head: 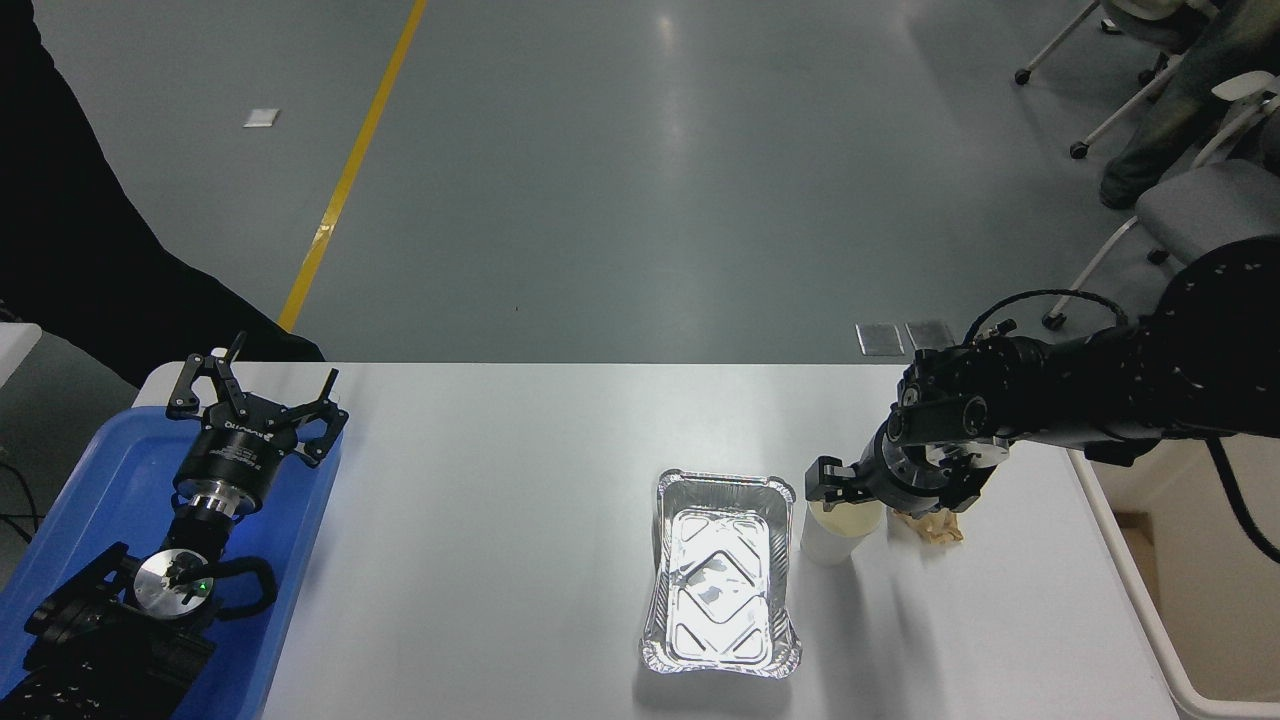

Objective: Pick up paper cup place in dustbin

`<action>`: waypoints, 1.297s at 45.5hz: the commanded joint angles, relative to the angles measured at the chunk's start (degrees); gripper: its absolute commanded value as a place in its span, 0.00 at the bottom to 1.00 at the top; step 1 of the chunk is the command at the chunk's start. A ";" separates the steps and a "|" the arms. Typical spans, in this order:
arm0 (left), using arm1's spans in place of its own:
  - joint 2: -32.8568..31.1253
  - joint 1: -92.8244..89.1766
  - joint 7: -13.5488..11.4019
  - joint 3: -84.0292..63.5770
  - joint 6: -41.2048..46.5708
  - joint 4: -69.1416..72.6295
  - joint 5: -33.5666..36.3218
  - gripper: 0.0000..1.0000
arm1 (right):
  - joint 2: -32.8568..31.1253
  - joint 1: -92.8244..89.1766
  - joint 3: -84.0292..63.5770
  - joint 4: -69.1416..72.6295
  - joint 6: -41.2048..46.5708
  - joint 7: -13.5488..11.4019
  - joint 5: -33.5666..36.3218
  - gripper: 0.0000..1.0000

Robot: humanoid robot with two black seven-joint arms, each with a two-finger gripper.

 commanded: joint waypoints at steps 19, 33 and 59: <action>0.01 0.00 0.01 0.00 0.00 0.00 0.00 0.99 | -0.74 -1.07 -0.55 -0.40 -0.58 -0.01 9.15 0.02; 0.01 -0.09 -0.07 0.00 0.00 0.00 0.00 0.99 | -1.00 -0.81 -0.20 -0.22 -0.66 -0.01 11.43 0.00; 0.01 -0.09 0.10 0.00 0.00 0.00 0.00 0.99 | -13.30 25.11 -3.89 18.49 13.38 0.43 10.82 0.00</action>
